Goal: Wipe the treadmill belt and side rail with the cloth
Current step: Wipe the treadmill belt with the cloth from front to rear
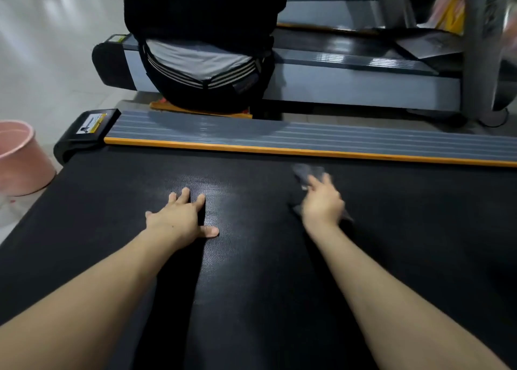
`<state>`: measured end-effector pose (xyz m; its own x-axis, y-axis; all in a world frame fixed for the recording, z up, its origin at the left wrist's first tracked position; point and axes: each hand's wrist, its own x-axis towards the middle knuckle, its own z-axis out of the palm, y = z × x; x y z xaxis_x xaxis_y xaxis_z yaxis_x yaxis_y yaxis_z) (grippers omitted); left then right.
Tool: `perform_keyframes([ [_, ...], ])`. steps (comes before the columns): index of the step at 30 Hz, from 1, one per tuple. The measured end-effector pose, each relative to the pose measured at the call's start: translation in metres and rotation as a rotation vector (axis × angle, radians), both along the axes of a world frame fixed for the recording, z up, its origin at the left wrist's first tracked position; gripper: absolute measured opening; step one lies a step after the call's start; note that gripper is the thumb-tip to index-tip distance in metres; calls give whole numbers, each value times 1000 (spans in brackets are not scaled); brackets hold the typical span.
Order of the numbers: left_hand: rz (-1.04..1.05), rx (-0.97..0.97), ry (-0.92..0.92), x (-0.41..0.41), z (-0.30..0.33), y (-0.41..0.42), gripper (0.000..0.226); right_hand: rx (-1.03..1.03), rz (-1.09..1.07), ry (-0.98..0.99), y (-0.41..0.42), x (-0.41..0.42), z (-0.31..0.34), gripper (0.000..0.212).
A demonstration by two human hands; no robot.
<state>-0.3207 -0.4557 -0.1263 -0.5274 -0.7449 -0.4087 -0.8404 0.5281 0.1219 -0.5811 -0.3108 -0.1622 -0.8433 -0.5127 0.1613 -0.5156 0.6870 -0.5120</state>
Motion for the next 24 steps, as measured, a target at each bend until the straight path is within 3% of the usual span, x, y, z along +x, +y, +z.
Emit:
perform_keyframes([
  [5, 6, 3, 12, 0, -5, 1, 100, 4, 453, -1, -102, 114, -7, 31],
  [8, 12, 10, 9, 1, -5, 2, 100, 35, 621, 42, -87, 102, -1, 36],
  [10, 14, 13, 12, 1, -6, 2, 100, 55, 530, 54, -53, 60, -3, 37],
  [13, 6, 14, 14, 3, -6, 2, 100, 40, 191, 37, 12, -12, 0, 35],
  [17, 9, 16, 16, 1, -6, 3, 99, 61, -52, 22, 42, -34, -1, 36],
  [20, 31, 23, 22, 2, -6, 2, 98, 69, 11, 24, 2, 20, -3, 43],
  [24, 34, -33, 45, 2, -5, 10, 95, 77, 449, 37, -56, 123, -2, 42],
])
